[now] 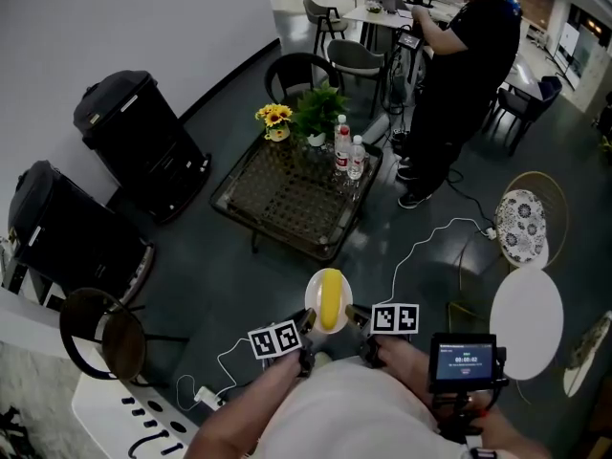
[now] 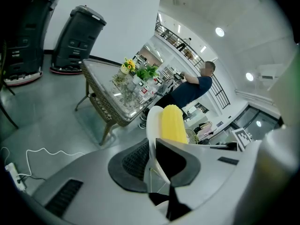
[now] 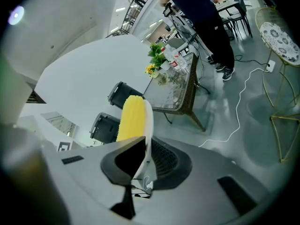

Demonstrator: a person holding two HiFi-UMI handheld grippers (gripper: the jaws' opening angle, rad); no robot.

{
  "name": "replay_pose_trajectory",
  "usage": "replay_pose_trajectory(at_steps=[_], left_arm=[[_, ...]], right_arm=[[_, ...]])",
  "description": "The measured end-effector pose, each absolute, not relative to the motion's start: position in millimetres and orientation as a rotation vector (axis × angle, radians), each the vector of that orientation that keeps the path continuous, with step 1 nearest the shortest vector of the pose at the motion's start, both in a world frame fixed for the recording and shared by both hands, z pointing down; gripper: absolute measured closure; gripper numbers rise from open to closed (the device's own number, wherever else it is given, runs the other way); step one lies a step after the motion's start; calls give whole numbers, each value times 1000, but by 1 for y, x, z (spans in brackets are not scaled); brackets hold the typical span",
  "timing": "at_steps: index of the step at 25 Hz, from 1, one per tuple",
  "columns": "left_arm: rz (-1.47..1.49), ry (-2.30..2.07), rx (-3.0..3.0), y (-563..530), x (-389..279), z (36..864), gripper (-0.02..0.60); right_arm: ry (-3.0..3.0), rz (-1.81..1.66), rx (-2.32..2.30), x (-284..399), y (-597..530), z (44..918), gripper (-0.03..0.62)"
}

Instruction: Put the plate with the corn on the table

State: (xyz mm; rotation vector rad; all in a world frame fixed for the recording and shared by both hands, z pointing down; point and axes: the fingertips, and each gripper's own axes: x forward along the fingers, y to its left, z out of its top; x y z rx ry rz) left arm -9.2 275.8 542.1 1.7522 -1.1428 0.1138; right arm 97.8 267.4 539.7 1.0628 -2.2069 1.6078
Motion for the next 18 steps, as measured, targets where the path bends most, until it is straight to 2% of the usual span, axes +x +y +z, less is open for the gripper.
replay_pose_trajectory(at_steps=[18], left_arm=[[119, -1141, 1724, 265, -42, 552, 531]], right_arm=[[-2169, 1620, 1054, 65, 255, 549, 553]])
